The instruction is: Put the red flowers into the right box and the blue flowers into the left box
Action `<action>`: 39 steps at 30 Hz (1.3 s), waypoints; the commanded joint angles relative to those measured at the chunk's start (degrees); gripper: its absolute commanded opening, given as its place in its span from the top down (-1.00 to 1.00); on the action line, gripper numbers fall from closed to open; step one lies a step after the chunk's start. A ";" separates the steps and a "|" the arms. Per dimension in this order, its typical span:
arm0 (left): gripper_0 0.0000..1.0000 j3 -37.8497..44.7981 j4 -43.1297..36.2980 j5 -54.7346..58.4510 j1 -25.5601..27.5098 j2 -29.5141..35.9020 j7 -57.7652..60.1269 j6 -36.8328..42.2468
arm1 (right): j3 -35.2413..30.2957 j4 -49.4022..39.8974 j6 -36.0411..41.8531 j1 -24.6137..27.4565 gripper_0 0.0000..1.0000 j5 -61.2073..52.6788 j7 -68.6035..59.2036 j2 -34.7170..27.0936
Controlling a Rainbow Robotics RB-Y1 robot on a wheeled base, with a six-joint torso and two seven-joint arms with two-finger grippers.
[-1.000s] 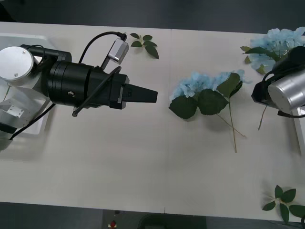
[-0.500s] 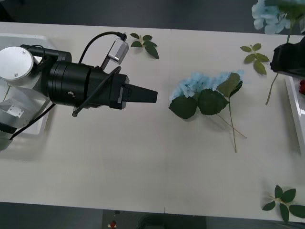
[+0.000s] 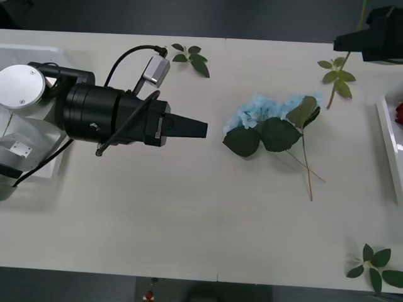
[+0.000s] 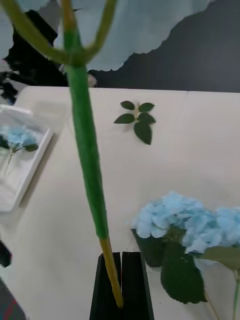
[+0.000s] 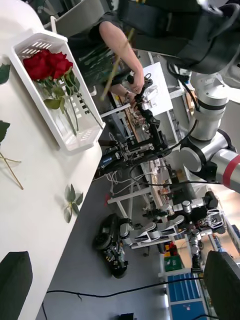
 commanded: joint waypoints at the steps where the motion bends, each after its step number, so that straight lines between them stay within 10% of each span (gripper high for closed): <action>1: -1.00 -0.11 -0.33 2.21 2.02 -0.38 1.95 0.05 | 5.35 -1.55 -0.34 -5.67 1.00 -5.98 4.57 -3.84; 22: -1.00 1.12 -0.25 1.59 0.96 -4.68 1.51 -3.12 | 26.53 -4.98 -10.45 -15.96 1.00 -17.41 5.71 -1.73; 39: -1.00 -5.73 -0.33 0.54 0.44 -5.74 0.63 -8.74 | 31.10 2.67 -10.62 -22.11 1.00 -17.14 6.24 3.28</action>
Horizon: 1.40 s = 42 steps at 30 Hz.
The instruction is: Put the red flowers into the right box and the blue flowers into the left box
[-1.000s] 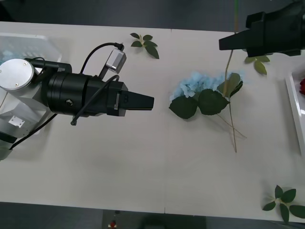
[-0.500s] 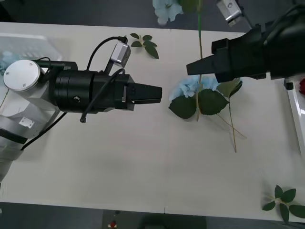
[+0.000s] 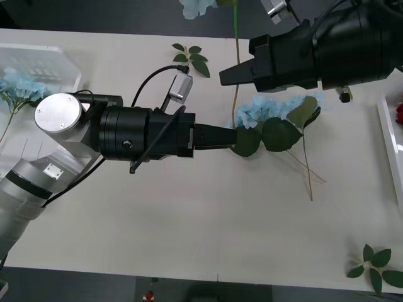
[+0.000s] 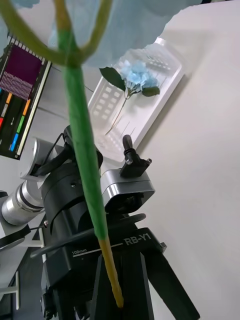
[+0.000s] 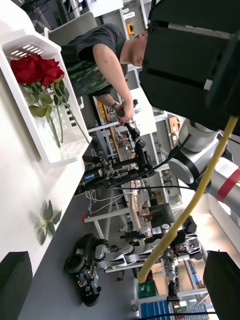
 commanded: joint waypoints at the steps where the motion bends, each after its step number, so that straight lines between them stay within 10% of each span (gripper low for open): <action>1: -1.00 -0.40 -0.60 -0.37 -1.57 -0.57 0.46 -0.31 | 0.32 -0.09 -0.63 -1.76 1.00 -0.10 3.10 -0.43; 17: -1.00 -0.40 -0.69 0.07 -2.27 -2.95 -1.12 -2.33 | 8.93 -0.18 -9.85 -3.08 1.00 -0.02 3.28 1.16; 18: -0.90 -0.40 -0.69 0.07 -2.27 -3.03 -1.30 -2.33 | 9.02 -0.09 -9.85 -3.08 1.00 -0.02 3.37 1.24; 19: -0.26 -0.40 -0.69 0.07 -2.27 -2.95 -1.39 -2.33 | 9.02 -0.09 -9.85 -3.08 1.00 -0.10 3.37 1.24; 20: 0.85 -0.40 -0.69 0.07 -2.27 -2.86 -1.47 -2.33 | 9.02 -0.18 -9.85 -3.08 1.00 -0.02 3.28 1.24; 21: 1.00 -0.40 -0.69 -0.02 -2.27 -2.95 -1.56 -2.33 | 9.02 -0.09 -9.85 -3.08 1.00 -0.10 3.37 1.24; 42: 1.00 -0.32 -0.60 -0.54 -2.27 -2.68 -2.88 -2.68 | 9.02 -0.09 -9.85 -3.08 1.00 -0.02 3.28 1.24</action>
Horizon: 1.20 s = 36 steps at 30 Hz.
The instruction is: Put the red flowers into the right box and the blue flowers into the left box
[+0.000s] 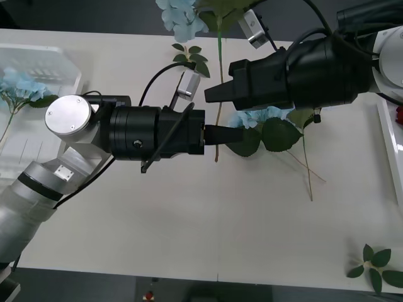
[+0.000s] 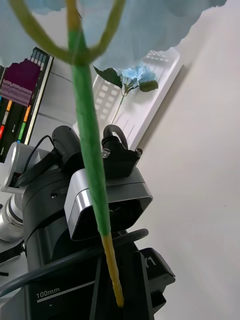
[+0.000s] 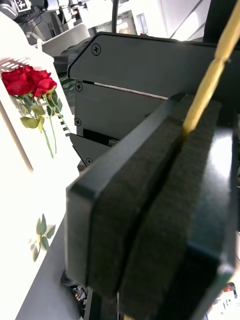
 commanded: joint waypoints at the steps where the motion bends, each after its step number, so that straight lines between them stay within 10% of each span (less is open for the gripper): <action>1: 1.00 -0.32 -0.64 0.39 -2.23 0.29 -2.07 -0.76 | -1.12 -0.53 -0.21 -1.80 0.63 -0.02 3.22 1.22; 3: 1.00 -0.32 -0.72 0.39 -2.23 0.29 -2.25 -0.76 | -1.12 -0.53 -0.21 -1.80 -0.93 -0.02 3.22 1.22; 4: 1.00 -0.32 -0.72 0.48 -2.23 0.29 -2.25 -0.76 | -1.12 -0.53 -0.21 -1.80 -1.00 -0.02 3.22 1.22; 36: 1.00 5.75 -0.64 1.97 -2.32 5.91 -3.74 3.20 | -9.21 0.96 8.14 -1.19 -1.00 -5.29 3.83 -1.86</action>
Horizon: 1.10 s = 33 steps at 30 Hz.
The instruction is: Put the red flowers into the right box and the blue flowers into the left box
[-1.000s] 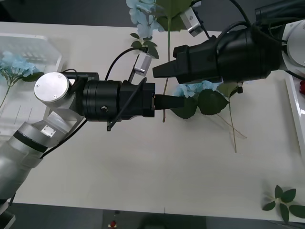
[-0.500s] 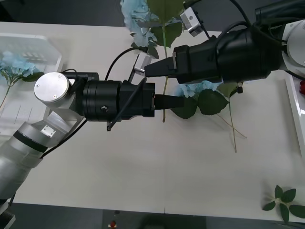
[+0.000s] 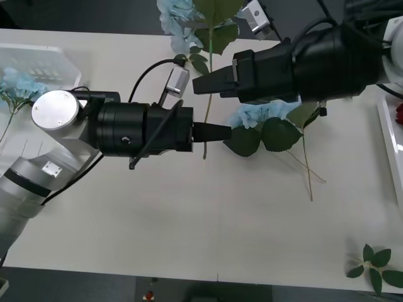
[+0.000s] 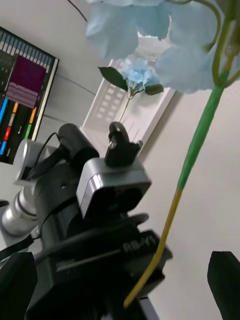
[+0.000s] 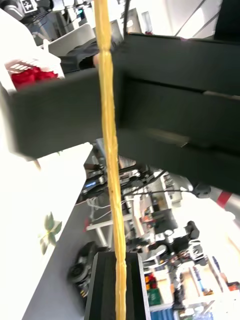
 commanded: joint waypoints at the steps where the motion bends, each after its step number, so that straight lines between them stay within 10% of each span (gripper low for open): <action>1: 1.00 4.91 -0.64 0.84 -2.07 3.10 -3.35 1.81 | -7.19 1.11 6.87 -1.19 -1.00 -3.47 3.89 -2.29; 10: 1.00 11.15 1.38 0.93 -2.07 9.95 -3.79 1.81 | -22.31 10.60 32.80 0.57 -1.00 -7.68 3.45 -10.02; 17: 1.00 13.09 5.60 0.93 -2.07 19.36 -5.19 1.81 | -30.92 22.02 53.63 1.36 -1.00 11.21 4.33 -11.69; 33: 1.00 13.61 20.71 -4.87 -2.16 38.34 -9.15 4.71 | -27.58 23.87 51.61 5.40 -1.00 47.33 5.56 -4.49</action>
